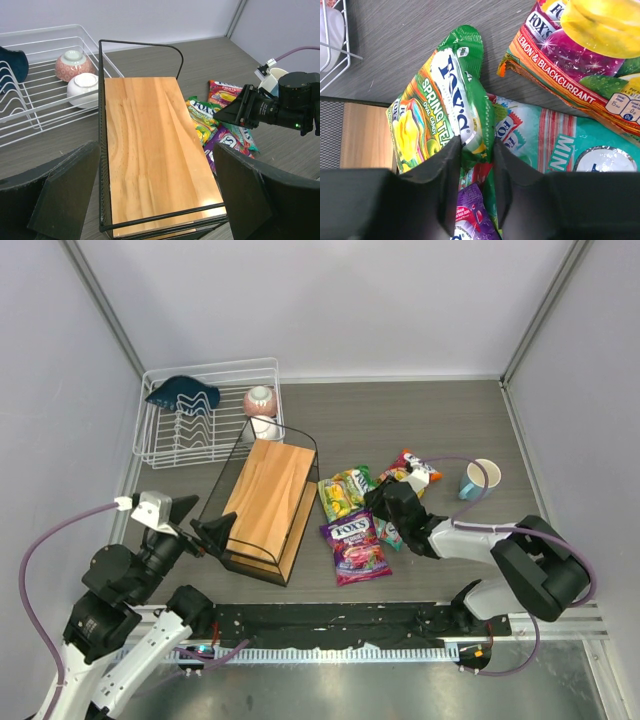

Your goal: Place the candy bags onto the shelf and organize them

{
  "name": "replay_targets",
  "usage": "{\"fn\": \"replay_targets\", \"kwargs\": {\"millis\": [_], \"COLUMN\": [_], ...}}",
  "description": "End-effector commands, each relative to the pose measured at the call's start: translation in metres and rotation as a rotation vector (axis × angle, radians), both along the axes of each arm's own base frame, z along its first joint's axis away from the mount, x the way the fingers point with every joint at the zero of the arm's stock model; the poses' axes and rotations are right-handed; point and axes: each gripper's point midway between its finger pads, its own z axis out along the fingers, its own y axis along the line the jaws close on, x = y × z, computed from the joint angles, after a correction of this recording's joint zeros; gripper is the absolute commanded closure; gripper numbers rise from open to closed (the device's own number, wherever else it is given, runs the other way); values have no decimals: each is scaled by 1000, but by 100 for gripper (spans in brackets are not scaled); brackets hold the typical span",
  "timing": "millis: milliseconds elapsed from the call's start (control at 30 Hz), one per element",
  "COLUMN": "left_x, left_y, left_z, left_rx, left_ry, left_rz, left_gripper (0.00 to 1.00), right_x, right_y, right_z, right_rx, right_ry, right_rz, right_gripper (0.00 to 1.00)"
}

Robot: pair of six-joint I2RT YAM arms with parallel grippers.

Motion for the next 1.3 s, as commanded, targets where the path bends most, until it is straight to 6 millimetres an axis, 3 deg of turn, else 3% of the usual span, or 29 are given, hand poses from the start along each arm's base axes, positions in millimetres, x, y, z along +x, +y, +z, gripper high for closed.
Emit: {"fn": "replay_targets", "kwargs": {"millis": [0, 167, 333, 367, 433, 467, 533, 567, 633, 667, 800, 967, 1267], "left_x": [-4, -4, -6, -6, -6, -6, -6, -6, -6, -6, -6, -6, -8], "left_y": [3, 4, 7, 7, 8, 9, 9, 9, 9, 9, 10, 10, 10], "left_z": [9, 7, 8, 8, 8, 8, 9, 8, 9, 9, 10, 10, 14], "left_rx": [-28, -27, -27, -27, -22, -23, -24, -20, -19, -20, -17, -13, -20], "left_ry": [-21, -15, -20, -20, -21, -22, -23, -22, -26, -27, -29, -29, -36], "left_rz": [5, 7, 13, 14, 19, 22, 24, 24, 24, 24, 25, 25, 22], "left_gripper": [0, 0, 0, 0, 0, 0, 0, 0, 0, 0, 0, 0, 0], "right_x": [8, 11, 11, 11, 8, 7, 0, -2, -15, -18, -46, -86, -143], "right_y": [3, 1, -3, -4, -8, -9, -7, -4, 1, 3, -5, 2, 7], "right_z": [27, 51, 94, 116, 128, 151, 158, 174, 181, 198, 204, 210, 197], "right_rx": [43, 37, 5, 7, -29, -42, -86, -106, -128, -120, -184, -182, -169], "right_ry": [-93, -163, -250, -298, -305, -353, -338, -367, -353, -381, -332, -258, -88], "right_rz": [1, 8, 39, 44, 63, 78, 140, 178, 266, 289, 396, 596, 855], "right_gripper": [73, 99, 99, 99, 99, 99, 99, 99, 99, 99, 99, 99, 99]}}
